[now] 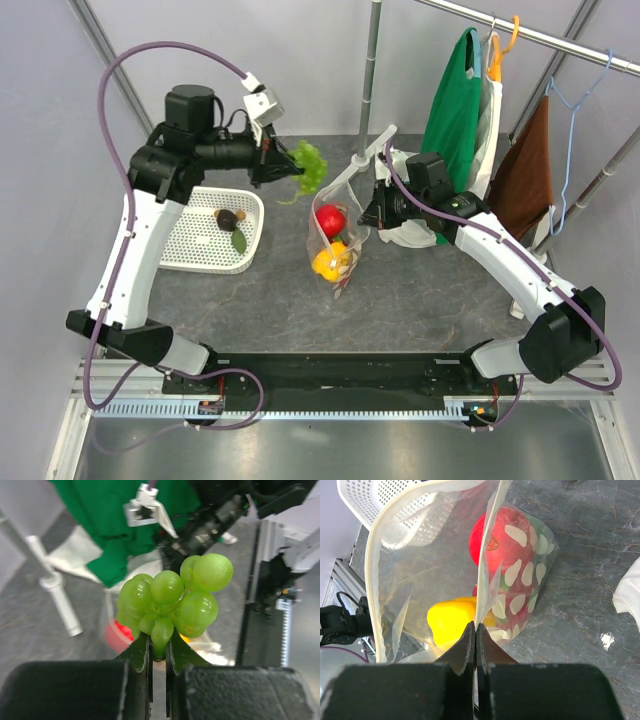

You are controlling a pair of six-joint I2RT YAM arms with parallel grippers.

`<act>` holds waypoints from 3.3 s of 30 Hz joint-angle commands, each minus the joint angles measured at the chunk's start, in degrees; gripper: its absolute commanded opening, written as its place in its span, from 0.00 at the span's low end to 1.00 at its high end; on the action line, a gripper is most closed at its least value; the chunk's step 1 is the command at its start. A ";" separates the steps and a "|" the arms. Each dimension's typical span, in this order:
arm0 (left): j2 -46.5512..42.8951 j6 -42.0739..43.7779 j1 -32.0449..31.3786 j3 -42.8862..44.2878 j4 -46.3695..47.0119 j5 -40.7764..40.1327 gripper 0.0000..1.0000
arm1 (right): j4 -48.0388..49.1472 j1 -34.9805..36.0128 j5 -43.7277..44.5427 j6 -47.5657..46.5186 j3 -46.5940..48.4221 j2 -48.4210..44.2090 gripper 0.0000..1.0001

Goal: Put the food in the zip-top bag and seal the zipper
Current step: Place the fake fruit in the zipper food storage bag, then pick up the fake fruit from the bin.

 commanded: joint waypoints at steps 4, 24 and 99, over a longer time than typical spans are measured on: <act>4.07 -12.97 -8.81 -6.84 8.00 2.66 0.02 | 2.39 0.04 -1.54 1.74 2.38 -1.46 0.00; 12.17 -17.09 -12.95 -5.18 -6.77 -17.56 0.05 | 3.27 0.13 -2.25 2.27 2.74 -2.34 0.00; 25.19 -12.36 23.88 -28.03 14.59 -35.74 0.54 | 1.86 0.22 -1.99 -0.37 3.70 -0.84 0.00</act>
